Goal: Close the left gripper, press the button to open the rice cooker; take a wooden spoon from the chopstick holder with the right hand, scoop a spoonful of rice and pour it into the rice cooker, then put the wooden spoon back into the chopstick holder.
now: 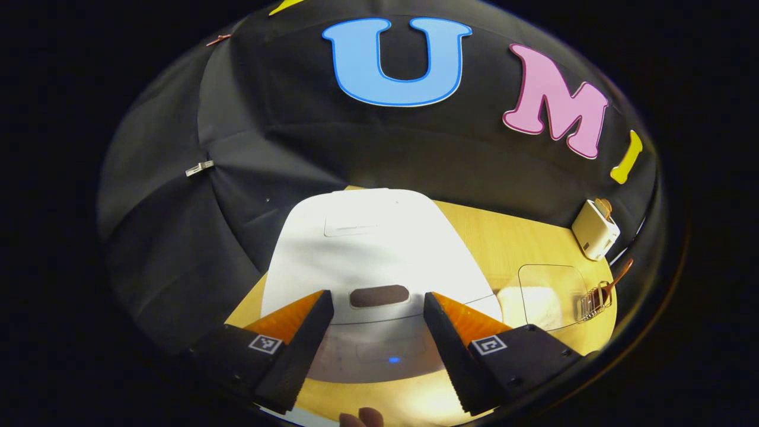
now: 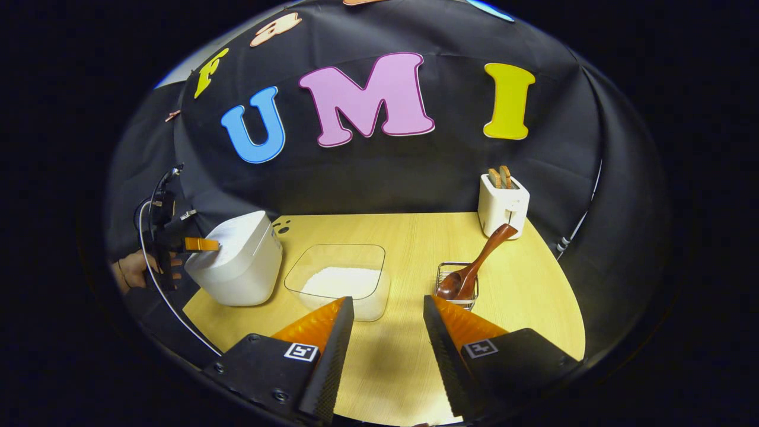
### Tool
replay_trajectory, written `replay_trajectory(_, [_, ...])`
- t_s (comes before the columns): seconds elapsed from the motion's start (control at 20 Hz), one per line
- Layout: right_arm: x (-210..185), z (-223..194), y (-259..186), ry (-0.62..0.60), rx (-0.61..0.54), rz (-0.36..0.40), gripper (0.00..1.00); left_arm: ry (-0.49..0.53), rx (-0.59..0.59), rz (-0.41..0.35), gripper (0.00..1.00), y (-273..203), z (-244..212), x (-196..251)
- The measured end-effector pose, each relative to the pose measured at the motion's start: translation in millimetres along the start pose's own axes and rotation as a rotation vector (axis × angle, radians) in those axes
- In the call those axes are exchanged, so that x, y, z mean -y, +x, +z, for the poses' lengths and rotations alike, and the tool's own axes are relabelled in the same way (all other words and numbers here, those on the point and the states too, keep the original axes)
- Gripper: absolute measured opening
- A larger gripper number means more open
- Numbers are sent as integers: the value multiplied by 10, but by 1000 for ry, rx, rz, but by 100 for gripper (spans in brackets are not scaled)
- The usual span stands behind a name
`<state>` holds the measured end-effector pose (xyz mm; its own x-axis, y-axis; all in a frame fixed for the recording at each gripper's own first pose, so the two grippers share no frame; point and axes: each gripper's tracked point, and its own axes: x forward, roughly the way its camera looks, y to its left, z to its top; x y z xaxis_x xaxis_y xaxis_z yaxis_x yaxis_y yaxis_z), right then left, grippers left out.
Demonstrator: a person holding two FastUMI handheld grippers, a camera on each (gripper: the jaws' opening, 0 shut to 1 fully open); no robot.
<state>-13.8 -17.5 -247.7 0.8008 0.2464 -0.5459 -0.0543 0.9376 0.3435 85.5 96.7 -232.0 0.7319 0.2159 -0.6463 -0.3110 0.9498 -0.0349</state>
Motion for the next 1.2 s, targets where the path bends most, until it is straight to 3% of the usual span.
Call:
replay_trajectory(0.25, [-52, 47, -6, -13, 11, 10, 75, 4, 19, 17, 100, 22, 69, 7])
replay_trajectory(0.4, [-32, 129, -27, -9, 29, 5, 77, -64, 146, -30, 98, -121, 415, 74])
replay_trajectory(0.6, [-56, 284, -69, -5, 59, 13, 81, -77, 314, -59, 95, -478, 907, 13])
replay_trajectory(0.75, [-142, 501, -132, -23, 106, 32, 84, -98, 437, -148, 95, -884, 1136, 238])
replay_trajectory(0.9, [-258, 752, -236, -74, 155, 55, 87, -74, 479, -226, 95, -1196, 1095, 502])
replay_trajectory(1.2, [-422, 1207, -435, -99, 247, 87, 97, -1, 512, -256, 95, -1659, 950, 807])
